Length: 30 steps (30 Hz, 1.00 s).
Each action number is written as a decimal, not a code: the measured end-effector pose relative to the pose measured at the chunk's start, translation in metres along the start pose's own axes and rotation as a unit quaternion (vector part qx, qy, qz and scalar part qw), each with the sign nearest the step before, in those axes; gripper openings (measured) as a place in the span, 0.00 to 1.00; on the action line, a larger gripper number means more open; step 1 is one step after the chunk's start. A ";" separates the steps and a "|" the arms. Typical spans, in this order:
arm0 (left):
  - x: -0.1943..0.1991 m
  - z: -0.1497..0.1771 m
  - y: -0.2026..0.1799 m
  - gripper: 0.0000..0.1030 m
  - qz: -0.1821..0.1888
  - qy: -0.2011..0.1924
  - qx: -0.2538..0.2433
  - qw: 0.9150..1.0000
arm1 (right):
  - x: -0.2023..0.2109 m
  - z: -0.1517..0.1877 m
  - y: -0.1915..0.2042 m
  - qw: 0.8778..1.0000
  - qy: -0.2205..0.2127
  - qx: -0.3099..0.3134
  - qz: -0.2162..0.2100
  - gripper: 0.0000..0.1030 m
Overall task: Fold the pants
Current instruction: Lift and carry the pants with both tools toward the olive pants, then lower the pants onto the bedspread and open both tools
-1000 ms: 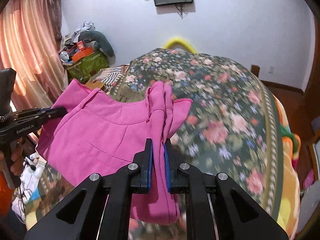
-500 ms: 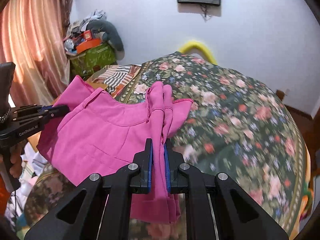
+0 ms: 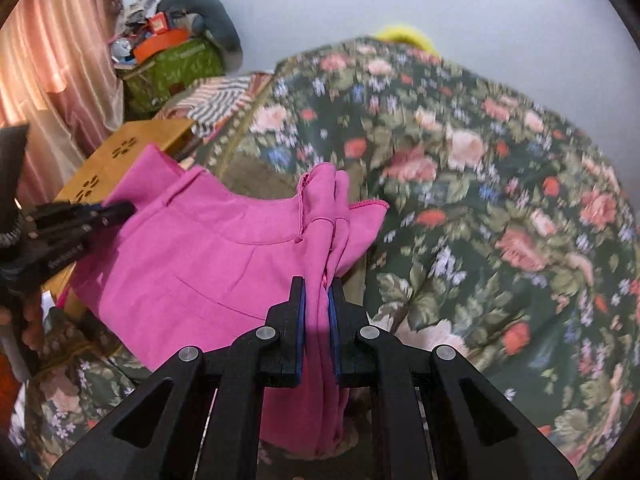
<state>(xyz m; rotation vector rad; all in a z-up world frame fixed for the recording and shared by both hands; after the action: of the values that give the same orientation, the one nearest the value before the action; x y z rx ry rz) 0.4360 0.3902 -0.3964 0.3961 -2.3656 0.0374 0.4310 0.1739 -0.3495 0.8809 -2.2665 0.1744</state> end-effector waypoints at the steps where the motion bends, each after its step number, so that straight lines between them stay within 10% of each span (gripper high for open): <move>1: -0.006 0.009 0.001 0.07 -0.002 0.014 -0.001 1.000 | -0.001 0.003 -0.001 1.000 0.004 -0.005 -0.001 0.09; 16: 0.020 0.042 0.032 0.20 -0.043 0.063 -0.002 0.997 | 0.044 0.016 -0.021 1.000 0.017 -0.019 0.019 0.27; 30: 0.262 -0.055 -0.027 0.20 0.052 -0.131 -0.007 0.990 | 0.229 -0.058 0.028 0.988 -0.152 0.010 -0.002 0.28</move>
<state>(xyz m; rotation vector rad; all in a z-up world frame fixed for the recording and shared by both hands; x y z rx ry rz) 0.2997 0.3012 -0.1826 0.2845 -2.6441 0.0179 0.3235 0.0903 -0.1538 0.9788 -2.5478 0.0641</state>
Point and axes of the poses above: each gripper's, at about its wrist camera, not at the fingertips, and x roughly against the way its jaws point, y to its left, z to its underside, the point moved 10 cm from there along -x, roughly the way its jaws point, and after that the axes turned 13 degrees about -y, right-handed, at the moved point
